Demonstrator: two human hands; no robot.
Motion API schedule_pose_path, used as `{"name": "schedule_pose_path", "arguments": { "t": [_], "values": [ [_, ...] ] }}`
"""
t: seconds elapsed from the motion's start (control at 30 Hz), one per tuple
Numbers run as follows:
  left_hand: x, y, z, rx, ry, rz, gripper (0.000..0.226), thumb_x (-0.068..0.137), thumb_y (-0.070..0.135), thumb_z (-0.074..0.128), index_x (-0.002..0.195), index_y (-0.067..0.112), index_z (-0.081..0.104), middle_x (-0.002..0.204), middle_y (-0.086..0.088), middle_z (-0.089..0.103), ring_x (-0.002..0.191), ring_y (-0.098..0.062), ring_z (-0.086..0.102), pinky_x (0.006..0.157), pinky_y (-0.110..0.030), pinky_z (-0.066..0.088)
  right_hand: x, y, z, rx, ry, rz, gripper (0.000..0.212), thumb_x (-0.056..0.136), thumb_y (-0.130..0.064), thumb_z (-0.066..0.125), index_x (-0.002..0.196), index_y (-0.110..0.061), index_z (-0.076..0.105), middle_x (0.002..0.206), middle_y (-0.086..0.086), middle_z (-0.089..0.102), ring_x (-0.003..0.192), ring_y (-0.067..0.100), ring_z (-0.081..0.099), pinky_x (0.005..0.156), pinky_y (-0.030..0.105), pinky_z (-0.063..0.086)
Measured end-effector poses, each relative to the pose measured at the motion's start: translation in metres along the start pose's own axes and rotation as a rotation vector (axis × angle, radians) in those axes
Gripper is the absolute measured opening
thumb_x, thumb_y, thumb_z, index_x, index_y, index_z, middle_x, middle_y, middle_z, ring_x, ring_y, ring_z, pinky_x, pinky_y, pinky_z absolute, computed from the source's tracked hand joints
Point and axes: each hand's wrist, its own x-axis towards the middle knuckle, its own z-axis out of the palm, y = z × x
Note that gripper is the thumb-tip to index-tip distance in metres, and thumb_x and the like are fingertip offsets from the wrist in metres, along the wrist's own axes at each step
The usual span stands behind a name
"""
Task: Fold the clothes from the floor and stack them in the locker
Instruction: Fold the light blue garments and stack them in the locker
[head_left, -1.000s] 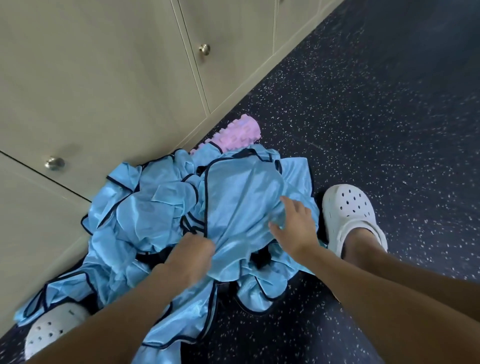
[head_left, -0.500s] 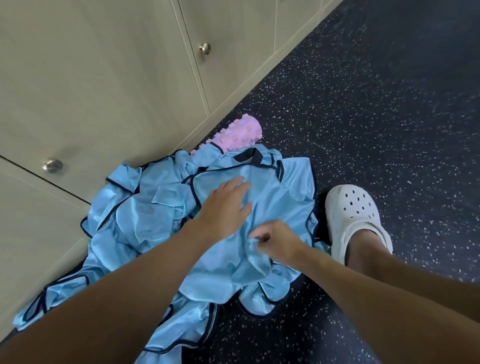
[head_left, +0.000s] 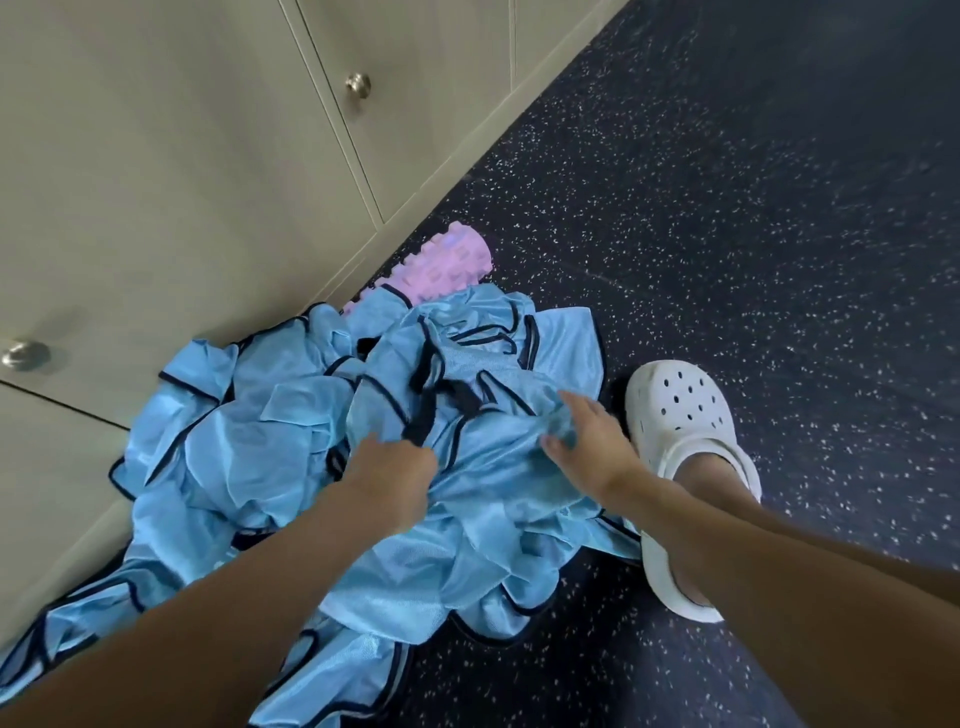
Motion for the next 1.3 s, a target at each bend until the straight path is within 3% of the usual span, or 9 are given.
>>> {"name": "schedule_pose_path", "arguments": {
  "t": [0.07,0.17,0.27,0.37,0.5,0.7,0.83,0.97,1.3],
  "values": [
    [-0.015,-0.005,-0.009,-0.102,-0.067,-0.018,0.023,0.092,0.018,0.050,0.068,0.016,0.048,0.060,0.002,0.038,0.063,-0.022,0.053,0.060,-0.030,0.035,-0.004,0.000,0.006,0.119,-0.077,0.000,0.043,0.097,-0.024,0.057,0.138,-0.015,0.049,0.129,0.009,0.058,0.112,0.025,0.058,0.093,0.032,0.049],
    [-0.022,0.001,-0.027,-0.237,0.262,0.014,0.023,0.093,0.029,0.049,0.074,0.016,0.054,0.063,0.002,0.050,0.060,-0.020,0.051,0.056,-0.029,0.038,-0.018,-0.006,0.014,0.122,-0.020,-0.070,0.014,0.091,-0.004,0.053,0.084,-0.008,0.064,0.076,0.007,0.062,0.066,0.021,0.056,0.053,0.019,0.039],
    [-0.007,0.013,-0.037,-0.374,0.489,0.106,0.029,0.098,0.035,0.051,0.119,0.019,0.062,0.115,0.000,0.063,0.107,-0.021,0.058,0.086,-0.038,0.049,-0.033,-0.015,0.023,0.187,-0.013,-0.090,0.023,0.086,-0.001,0.054,0.065,-0.009,0.060,0.060,0.006,0.055,0.057,0.017,0.045,0.050,0.018,0.035],
    [0.006,0.026,-0.033,-0.295,0.265,0.184,0.057,0.099,0.046,0.053,0.150,0.024,0.041,0.141,0.001,0.055,0.132,-0.020,0.047,0.113,-0.040,0.024,-0.043,-0.021,0.023,0.294,-0.024,-0.079,0.019,0.086,-0.008,0.055,0.074,-0.006,0.069,0.070,0.012,0.067,0.058,0.015,0.049,0.056,0.025,0.043],
    [0.004,0.027,-0.015,-0.171,0.237,0.112,0.038,0.102,0.042,0.048,0.136,0.026,0.052,0.074,0.008,0.060,0.083,-0.020,0.055,0.104,-0.036,0.027,-0.036,-0.014,0.011,0.283,0.162,-0.010,0.014,0.094,-0.011,0.052,0.103,-0.010,0.063,0.095,0.010,0.066,0.070,0.018,0.058,0.067,0.033,0.051],
    [0.003,0.014,-0.001,-0.401,0.318,0.059,0.030,0.100,0.041,0.050,0.115,0.020,0.065,0.064,0.009,0.057,0.059,-0.009,0.051,0.097,-0.032,0.039,-0.013,-0.021,0.000,0.301,0.027,0.110,0.073,0.095,-0.029,0.063,0.154,-0.020,0.021,0.146,0.014,0.043,0.130,0.029,0.047,0.104,0.036,0.041],
    [0.023,0.027,-0.015,-0.590,0.410,0.031,0.032,0.100,0.040,0.053,0.116,0.015,0.065,0.104,0.000,0.061,0.087,-0.021,0.059,0.089,-0.037,0.048,-0.010,-0.022,0.004,0.509,0.056,0.143,0.049,0.094,-0.001,0.058,0.140,-0.012,0.046,0.092,0.002,0.061,0.074,0.012,0.059,0.054,0.009,0.046],
    [0.058,0.046,-0.032,-0.723,0.369,-0.107,0.058,0.096,0.055,0.053,0.134,0.012,0.053,0.124,-0.008,0.061,0.113,-0.029,0.060,0.093,-0.045,0.050,-0.012,-0.015,0.014,0.437,0.112,0.087,0.015,0.090,0.006,0.051,0.089,-0.002,0.064,0.075,0.006,0.062,0.064,0.015,0.049,0.050,0.012,0.037],
    [0.094,0.067,-0.034,-0.972,0.411,-0.272,0.034,0.094,0.031,0.066,0.068,0.010,0.058,0.063,-0.002,0.054,0.059,-0.020,0.047,0.056,-0.029,0.039,-0.009,-0.010,0.019,0.437,0.115,0.063,0.014,0.090,0.005,0.050,0.095,-0.001,0.062,0.084,0.016,0.065,0.067,0.015,0.050,0.058,0.025,0.045]
  ]
}}
